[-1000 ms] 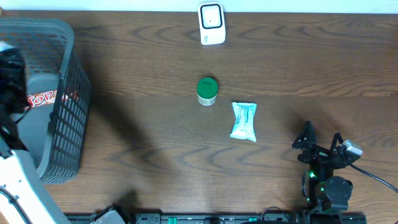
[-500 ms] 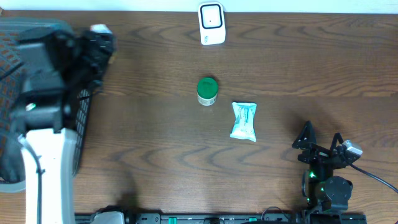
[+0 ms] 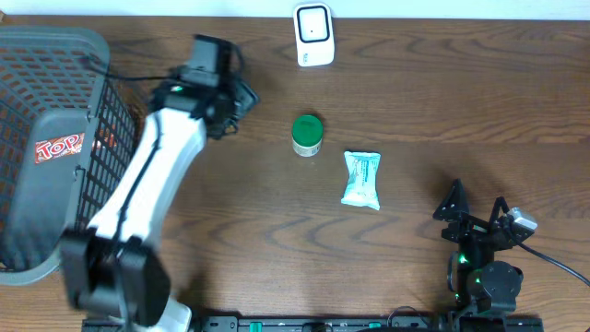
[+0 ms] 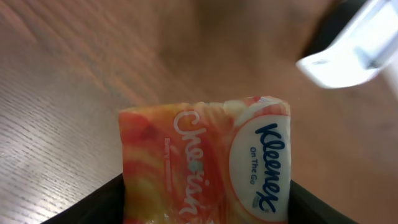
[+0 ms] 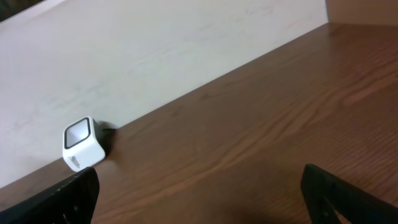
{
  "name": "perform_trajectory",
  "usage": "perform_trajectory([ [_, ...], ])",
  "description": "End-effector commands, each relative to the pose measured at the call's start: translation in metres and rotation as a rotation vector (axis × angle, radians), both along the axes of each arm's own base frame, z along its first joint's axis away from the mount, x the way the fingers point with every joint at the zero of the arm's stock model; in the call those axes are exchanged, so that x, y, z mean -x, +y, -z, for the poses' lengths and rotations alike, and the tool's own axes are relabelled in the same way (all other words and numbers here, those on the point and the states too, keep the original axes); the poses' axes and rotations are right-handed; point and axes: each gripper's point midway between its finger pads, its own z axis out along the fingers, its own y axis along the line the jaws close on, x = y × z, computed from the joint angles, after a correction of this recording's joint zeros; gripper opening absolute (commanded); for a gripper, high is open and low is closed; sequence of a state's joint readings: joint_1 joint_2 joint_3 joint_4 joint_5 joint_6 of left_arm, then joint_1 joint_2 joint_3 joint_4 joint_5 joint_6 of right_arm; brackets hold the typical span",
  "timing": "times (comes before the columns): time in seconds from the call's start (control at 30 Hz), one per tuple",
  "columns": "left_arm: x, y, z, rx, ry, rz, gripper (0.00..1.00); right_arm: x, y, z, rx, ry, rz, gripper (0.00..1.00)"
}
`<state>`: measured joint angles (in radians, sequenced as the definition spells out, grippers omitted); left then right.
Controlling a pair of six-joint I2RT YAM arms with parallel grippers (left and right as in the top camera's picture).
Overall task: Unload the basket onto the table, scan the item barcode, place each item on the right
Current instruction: 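Place the Kleenex pack left of the bottle and withdraw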
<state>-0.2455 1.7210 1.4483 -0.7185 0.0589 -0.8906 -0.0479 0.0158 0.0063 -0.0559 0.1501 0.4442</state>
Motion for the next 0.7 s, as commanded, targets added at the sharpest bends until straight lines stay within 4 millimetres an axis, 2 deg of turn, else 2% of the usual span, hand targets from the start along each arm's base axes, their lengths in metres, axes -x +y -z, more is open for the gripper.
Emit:
perform_trajectory([
  [0.0, -0.001, -0.003, 0.041, -0.072, 0.088, 0.01, 0.69, 0.0, 0.002, 0.001, -0.007, 0.0, -0.008, 0.99],
  [0.1, 0.002, -0.006, 0.08, -0.098, 0.179, 0.022, 0.69, 0.0, 0.002, 0.001, -0.007, 0.0, -0.008, 0.99],
  [0.27, 0.009, -0.004, 0.125, -0.129, 0.289, 0.026, 0.69, 0.0, 0.002, 0.001, -0.007, 0.0, -0.008, 0.99],
  [0.37, 0.011, -0.004, 0.132, -0.14, 0.305, 0.047, 0.7, 0.0, 0.002, 0.001, -0.007, 0.0, -0.008, 0.99],
  [0.53, 0.012, -0.004, 0.128, -0.164, 0.298, 0.12, 0.86, 0.0, 0.002, 0.001, -0.007, 0.0, -0.008, 0.99],
  [0.57, 0.013, -0.003, 0.125, -0.167, 0.297, 0.13, 0.91, 0.0, 0.002, 0.001, -0.007, 0.0, -0.008, 0.99],
  [0.67, 0.01, -0.004, 0.113, -0.173, 0.266, 0.163, 0.98, 0.0, 0.002, 0.001, -0.007, 0.0, -0.008, 0.99],
])
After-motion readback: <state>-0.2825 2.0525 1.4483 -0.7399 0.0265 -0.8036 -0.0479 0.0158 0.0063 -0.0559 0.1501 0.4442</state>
